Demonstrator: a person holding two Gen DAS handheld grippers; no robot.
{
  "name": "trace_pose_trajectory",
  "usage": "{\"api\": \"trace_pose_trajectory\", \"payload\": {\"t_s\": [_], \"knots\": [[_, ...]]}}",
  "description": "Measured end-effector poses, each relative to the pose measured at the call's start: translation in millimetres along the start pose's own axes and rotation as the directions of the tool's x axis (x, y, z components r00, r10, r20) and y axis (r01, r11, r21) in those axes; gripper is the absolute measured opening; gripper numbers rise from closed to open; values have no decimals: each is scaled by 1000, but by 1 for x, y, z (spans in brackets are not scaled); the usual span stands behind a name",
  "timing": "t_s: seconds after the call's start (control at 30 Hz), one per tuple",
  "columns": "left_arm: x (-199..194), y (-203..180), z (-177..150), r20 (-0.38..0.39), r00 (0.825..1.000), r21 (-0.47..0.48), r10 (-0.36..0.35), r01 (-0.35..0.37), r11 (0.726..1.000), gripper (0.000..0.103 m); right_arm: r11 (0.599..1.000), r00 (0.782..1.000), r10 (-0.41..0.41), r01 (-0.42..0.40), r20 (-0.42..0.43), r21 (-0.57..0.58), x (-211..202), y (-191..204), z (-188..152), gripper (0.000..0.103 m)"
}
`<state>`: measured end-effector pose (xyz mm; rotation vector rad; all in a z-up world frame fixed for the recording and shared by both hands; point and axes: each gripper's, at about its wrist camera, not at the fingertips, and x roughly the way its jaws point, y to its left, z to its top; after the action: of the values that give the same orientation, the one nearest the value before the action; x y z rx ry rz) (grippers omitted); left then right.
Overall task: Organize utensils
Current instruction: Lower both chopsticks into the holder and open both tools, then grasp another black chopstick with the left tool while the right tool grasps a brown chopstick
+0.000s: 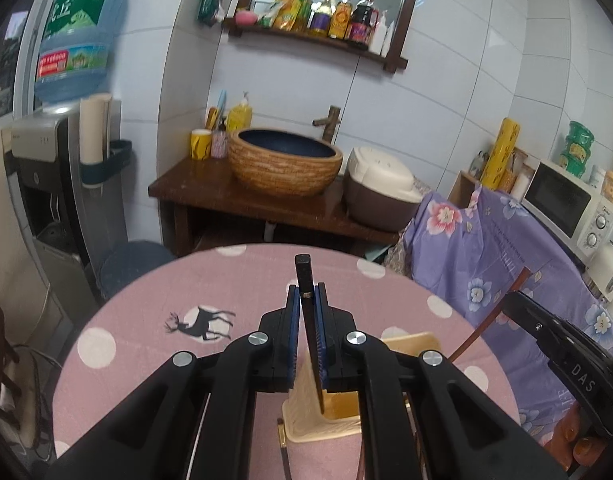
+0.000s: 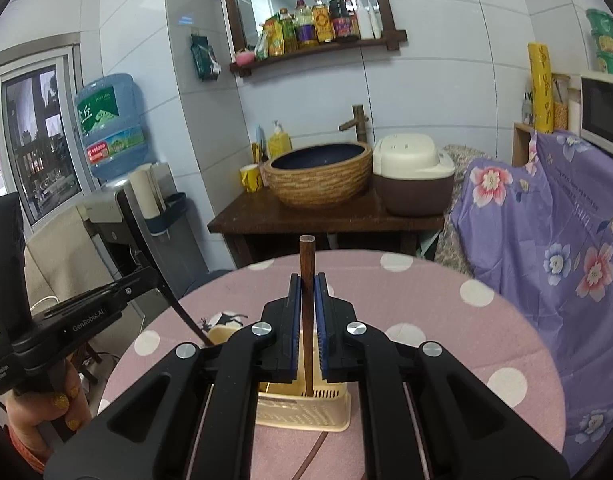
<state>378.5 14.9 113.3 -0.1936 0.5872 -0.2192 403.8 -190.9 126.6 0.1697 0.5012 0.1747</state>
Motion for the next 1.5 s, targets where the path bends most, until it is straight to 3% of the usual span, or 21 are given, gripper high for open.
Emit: {"api": "trace_pose_trajectory", "payload": {"t_s": [0.03,0.3,0.53,0.57,0.6,0.63,0.7,0.8,0.87,1.13,1.23,1.3,1.5], "knots": [[3,1,-2,-9,1000,-3,-1,1,1000,9,1000,1000,-3,3,-7,0,3,0,-2,1],[15,-5,-15,-32,999,31,9,-8,999,9,999,1000,-7,8,-9,44,7,-14,-12,1],[3,-5,-25,-28,999,32,-31,32,999,12,1000,1000,-1,1,-1,14,-6,-13,-31,3],[-2,-4,-27,-24,999,27,-39,40,999,21,1000,1000,-2,2,-1,4,-8,-12,-35,4],[-6,-2,-29,-19,999,19,-48,48,999,38,1000,1000,-6,6,-1,-6,-12,-10,-40,12],[-13,0,-33,-10,998,10,-58,58,998,46,1000,1000,-9,9,2,-13,-16,-10,-45,27],[-25,3,-40,12,998,5,-66,66,998,64,1000,1000,-10,10,16,1,-27,-12,-56,44],[-43,11,-56,50,998,5,-47,47,999,80,999,999,-50,50,-5,6,-40,-18,-75,45],[-48,21,-73,49,999,-5,-19,20,1000,85,997,997,-73,73,-39,12,-46,-23,-91,45],[-27,48,-138,-128,991,-12,36,-38,999,84,984,966,-168,177,-197,28,-43,-50,-158,45],[-19,50,-155,-185,982,4,39,-38,999,75,978,942,-178,201,-286,54,-31,-59,-184,45],[-14,50,-164,-210,977,13,40,-38,999,67,974,926,-188,219,-327,63,-25,-62,-200,43],[-6,43,-179,-247,968,40,40,-31,999,63,969,894,-182,233,-409,78,-9,-58,-228,35]]}}
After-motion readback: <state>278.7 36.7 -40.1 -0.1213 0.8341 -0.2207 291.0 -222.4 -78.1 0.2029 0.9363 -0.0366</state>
